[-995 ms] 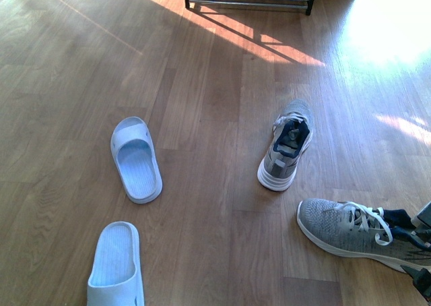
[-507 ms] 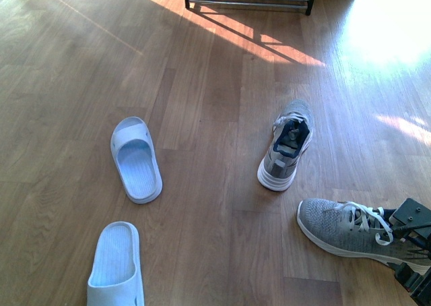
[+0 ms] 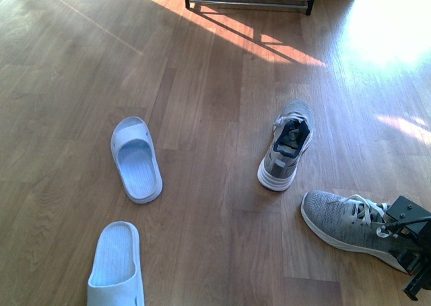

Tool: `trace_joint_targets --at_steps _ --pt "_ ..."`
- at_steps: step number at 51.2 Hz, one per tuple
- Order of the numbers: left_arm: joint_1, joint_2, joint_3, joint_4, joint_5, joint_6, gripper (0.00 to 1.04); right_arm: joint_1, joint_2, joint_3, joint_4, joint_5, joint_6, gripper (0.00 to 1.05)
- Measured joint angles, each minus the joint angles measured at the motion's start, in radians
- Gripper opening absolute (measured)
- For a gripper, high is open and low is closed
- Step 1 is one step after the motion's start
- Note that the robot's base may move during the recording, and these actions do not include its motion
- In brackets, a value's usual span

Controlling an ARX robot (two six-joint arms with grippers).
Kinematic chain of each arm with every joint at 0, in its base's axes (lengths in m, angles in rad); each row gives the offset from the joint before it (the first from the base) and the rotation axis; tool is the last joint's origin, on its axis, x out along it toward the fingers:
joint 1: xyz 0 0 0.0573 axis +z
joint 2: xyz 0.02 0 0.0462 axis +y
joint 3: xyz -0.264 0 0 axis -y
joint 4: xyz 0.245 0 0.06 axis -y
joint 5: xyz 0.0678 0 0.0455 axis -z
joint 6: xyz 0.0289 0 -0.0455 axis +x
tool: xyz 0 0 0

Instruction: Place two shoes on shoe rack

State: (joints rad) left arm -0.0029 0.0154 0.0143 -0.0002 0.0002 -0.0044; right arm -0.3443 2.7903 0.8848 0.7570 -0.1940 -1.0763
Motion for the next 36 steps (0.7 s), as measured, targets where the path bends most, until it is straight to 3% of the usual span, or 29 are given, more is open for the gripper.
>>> trace_joint_targets --at_steps 4,12,20,27,36 --pt "0.0 0.0 0.0 0.0 0.0 0.0 0.95 0.0 0.0 -0.003 0.001 -0.001 0.003 0.31" --pt "0.0 0.0 0.0 0.0 0.0 0.0 0.95 0.005 -0.018 -0.037 0.034 -0.014 0.053 0.02" --pt "0.0 0.0 0.0 0.0 0.0 0.0 0.95 0.031 -0.115 -0.141 0.125 -0.04 0.205 0.01" --pt "0.0 0.0 0.0 0.0 0.0 0.0 0.95 0.068 -0.335 -0.309 0.246 -0.048 0.446 0.01" --pt "0.0 0.0 0.0 0.0 0.0 0.0 0.95 0.092 -0.706 -0.49 0.202 -0.086 0.634 0.01"
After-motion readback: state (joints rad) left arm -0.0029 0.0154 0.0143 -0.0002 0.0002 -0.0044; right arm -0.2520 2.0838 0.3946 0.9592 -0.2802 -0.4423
